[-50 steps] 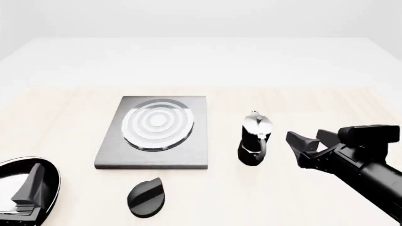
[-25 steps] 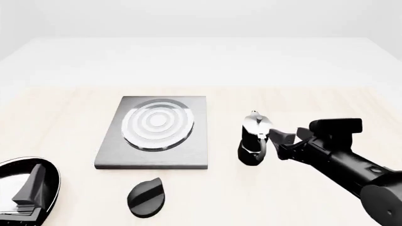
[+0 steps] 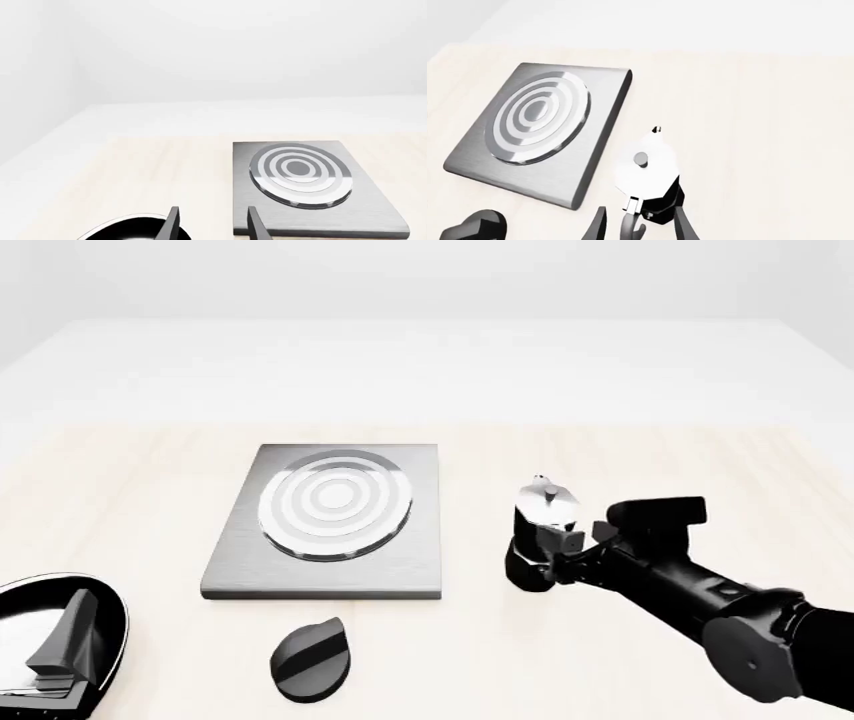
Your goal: Turn on the stove and put the moka pot on it.
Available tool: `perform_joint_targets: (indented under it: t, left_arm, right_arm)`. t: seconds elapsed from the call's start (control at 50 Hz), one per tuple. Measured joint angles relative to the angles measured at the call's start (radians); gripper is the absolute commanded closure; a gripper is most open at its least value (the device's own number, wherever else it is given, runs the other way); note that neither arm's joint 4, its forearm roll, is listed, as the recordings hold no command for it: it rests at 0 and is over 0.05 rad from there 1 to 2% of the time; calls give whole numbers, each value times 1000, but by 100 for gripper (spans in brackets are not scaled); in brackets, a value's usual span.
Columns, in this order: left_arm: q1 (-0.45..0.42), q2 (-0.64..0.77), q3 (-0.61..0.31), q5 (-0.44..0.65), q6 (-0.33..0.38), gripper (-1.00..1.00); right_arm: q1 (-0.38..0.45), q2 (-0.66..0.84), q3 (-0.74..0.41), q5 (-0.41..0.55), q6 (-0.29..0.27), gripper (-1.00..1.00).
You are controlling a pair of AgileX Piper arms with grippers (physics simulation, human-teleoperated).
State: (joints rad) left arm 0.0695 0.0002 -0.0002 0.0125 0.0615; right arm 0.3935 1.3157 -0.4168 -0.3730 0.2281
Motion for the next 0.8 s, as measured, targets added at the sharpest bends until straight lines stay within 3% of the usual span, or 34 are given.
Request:
perform_joint_targets:
  t: [0.68, 0.7, 0.8]
  left_arm:
    - [17, 0, 0, 12, -6, -100]
    - [18, 0, 0, 13, -6, -100]
    - [20, 0, 0, 14, -6, -100]
  right_arm:
    - [60, 197, 12, -153, 56, -100]
    - [61, 202, 13, -156, 57, 100]
    - [63, 205, 21, -180, 54, 100]
